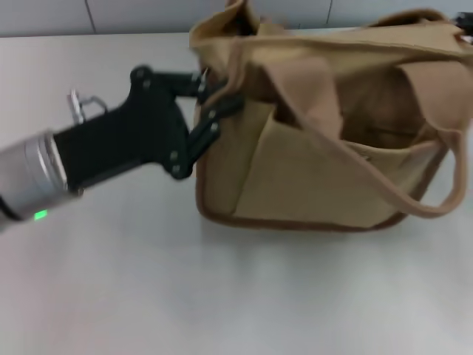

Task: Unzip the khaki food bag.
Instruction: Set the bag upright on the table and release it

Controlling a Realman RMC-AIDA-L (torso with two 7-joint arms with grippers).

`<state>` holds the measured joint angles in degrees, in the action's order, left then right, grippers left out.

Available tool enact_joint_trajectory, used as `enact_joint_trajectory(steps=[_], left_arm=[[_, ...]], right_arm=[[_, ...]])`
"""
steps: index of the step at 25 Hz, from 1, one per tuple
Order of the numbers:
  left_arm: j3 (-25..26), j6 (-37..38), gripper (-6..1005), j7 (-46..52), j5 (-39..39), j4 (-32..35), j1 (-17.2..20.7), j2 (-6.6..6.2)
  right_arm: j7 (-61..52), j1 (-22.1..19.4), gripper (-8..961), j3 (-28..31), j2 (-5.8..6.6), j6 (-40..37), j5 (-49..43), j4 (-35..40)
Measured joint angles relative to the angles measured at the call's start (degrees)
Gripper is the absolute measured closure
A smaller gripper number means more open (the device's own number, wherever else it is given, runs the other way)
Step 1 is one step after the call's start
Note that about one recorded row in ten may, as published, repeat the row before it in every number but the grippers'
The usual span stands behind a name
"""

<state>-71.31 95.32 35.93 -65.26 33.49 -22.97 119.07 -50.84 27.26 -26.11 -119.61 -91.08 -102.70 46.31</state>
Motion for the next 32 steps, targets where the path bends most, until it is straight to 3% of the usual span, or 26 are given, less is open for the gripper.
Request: enact_joint_trajectory(steps=[1,5,6,16,20,21,22,23,25,26,32], left_arm=[[0.0,0.8,899,-3.1,0.7,-4.2,0.1,-0.06],[0.1,2.0,899,-7.0,0.9,-8.3,0.6,-0.11],[0.0,2.3,899,-8.2,0.9,-10.1,1.0,-0.05],[0.9,2.9,899,-4.8,1.3,-12.4,2.1,-0.10],[1.4,3.4,741,-4.9,1.5,-12.3,2.5,-0.18],[2.6,5.0,702,-4.9,2.2,-12.0,3.2,-0.32],[2.6,5.0,654,-4.9,2.2,-12.0,3.2,-0.32],[3.4,6.1,606,-4.9,2.5,-11.9,3.7,-0.37],[5.9,8.8,509,-4.6,2.8,-11.9,4.7,-0.64],[7.0,10.1,461,-4.0,2.9,-11.8,5.1,-0.84],[8.3,16.4,304,1.3,1.1,-8.9,8.3,-2.02]], right_arm=[[-0.2,1.2,792,-2.2,0.00,3.0,0.1,-0.7],[-1.5,2.8,813,-7.5,0.09,8.5,0.1,-1.5],[-2.1,3.3,817,-11.1,0.04,11.4,0.5,-2.0],[-1.8,2.3,829,-17.3,-0.20,14.3,5.5,-3.1],[-1.8,0.8,679,-17.3,-0.09,13.5,9.6,-2.5],[-2.0,-1.0,642,-17.1,0.05,12.3,15.3,-2.0],[-2.0,-1.0,596,-17.1,0.05,12.3,15.3,-2.0],[-2.1,-3.1,550,-16.7,0.15,10.4,22.6,-1.8],[-2.2,-4.2,457,-16.6,0.18,9.5,26.0,-1.8],[-3.3,-6.5,411,-16.6,0.23,7.1,32.8,-2.0],[-8.8,-10.6,268,-16.7,0.44,-1.3,39.3,-3.7]])
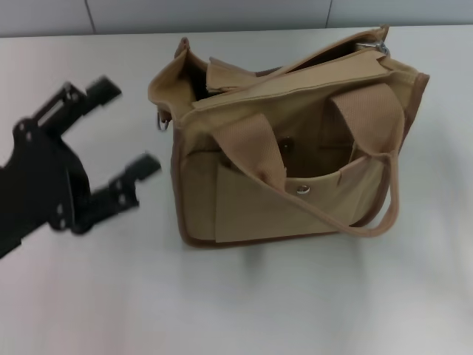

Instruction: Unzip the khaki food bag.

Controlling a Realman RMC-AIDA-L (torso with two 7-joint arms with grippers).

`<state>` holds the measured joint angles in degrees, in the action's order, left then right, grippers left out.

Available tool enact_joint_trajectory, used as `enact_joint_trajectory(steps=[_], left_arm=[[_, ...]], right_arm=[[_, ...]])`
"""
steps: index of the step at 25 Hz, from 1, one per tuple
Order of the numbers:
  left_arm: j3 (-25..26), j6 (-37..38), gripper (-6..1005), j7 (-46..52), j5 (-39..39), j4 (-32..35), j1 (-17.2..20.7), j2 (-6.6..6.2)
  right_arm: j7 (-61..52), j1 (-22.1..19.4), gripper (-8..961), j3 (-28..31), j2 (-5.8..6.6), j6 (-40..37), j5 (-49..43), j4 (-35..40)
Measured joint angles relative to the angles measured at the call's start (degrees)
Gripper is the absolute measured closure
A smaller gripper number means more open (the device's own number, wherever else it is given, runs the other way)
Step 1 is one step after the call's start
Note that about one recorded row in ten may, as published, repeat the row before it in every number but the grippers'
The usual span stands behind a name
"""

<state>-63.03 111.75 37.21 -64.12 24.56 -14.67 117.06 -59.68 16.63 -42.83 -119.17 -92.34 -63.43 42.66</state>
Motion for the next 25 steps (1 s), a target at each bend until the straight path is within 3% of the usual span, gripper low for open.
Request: enact_joint_trajectory(steps=[3,4,5,6,8,12,17,21,25], left_arm=[[-0.8,0.4,226,2.1,-5.2,1.7,1.1,0.29],[-1.0,0.3,214,4.3,-9.6,2.0,1.2,0.80],[-1.0,0.3,202,4.3,-9.6,2.0,1.2,0.80],[-1.2,-0.1,191,5.6,-13.5,1.8,1.2,1.21],[-1.5,-0.5,167,6.1,-15.2,1.7,1.2,1.36],[-4.8,-3.9,171,9.3,-18.3,1.5,0.8,1.47],[-5.4,-6.1,172,10.1,-18.4,1.5,0.9,1.45],[-5.4,-6.7,172,10.1,-18.8,1.5,1.0,1.42],[-5.4,-7.1,172,10.0,-18.8,1.5,1.2,1.42]], right_arm=[[-2.7,-2.1,196,-0.3,0.70,-7.2,-5.0,-1.0],[-3.1,-3.0,177,-0.2,1.28,-11.3,-11.8,-1.1],[-3.1,-3.0,158,-0.2,1.28,-11.3,-11.8,-1.1],[-3.2,-3.5,139,0.0,1.89,-14.6,-20.8,-1.1],[-3.1,-3.5,101,0.0,2.20,-16.2,-25.4,-1.1],[-2.8,-2.5,102,-0.2,3.09,-22.7,-39.1,-1.1],[-3.7,0.3,101,0.1,2.16,-24.5,-48.0,-1.2],[-3.7,0.6,101,0.2,0.97,-22.6,-48.4,-1.2],[-3.5,0.5,102,0.2,0.80,-21.7,-48.3,-1.3]])
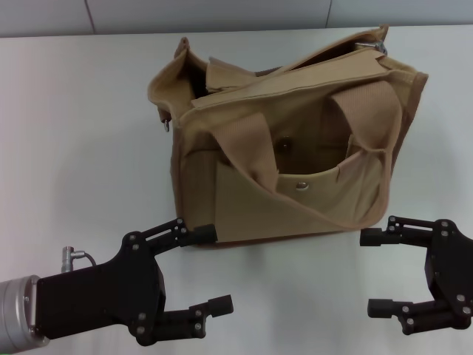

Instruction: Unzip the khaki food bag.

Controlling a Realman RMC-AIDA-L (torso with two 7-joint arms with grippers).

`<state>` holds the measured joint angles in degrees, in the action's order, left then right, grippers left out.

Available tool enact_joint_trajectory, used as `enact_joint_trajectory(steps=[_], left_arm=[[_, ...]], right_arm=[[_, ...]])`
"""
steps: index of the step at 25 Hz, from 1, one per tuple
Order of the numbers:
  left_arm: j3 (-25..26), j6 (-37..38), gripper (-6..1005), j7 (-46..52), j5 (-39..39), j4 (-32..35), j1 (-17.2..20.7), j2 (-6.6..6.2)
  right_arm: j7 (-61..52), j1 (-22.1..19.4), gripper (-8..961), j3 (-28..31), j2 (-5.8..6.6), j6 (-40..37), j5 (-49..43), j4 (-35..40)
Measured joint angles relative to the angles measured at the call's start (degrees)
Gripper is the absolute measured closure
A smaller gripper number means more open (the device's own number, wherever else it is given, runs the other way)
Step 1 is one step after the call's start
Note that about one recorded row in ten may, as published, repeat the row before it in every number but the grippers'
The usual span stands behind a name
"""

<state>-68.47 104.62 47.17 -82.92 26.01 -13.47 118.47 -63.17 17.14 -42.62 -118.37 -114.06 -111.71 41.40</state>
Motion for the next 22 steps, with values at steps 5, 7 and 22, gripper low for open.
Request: enact_joint_trajectory(steps=[5,7,22], left_arm=[[0.0,-0.1,172,0.1,0.0,0.0,0.0,0.00],[0.2,-0.1,172,0.0,0.0,-0.1,0.0,0.00],[0.5,0.0,172,-0.2,0.0,-0.1,0.3,0.00]], right_arm=[[0.1,0.2,102,0.3,-0.41,0.2,0.0,0.0],[0.1,0.3,102,0.6,-0.45,0.2,0.0,0.0],[0.2,0.6,101,3.5,-0.58,0.2,0.0,0.2]])
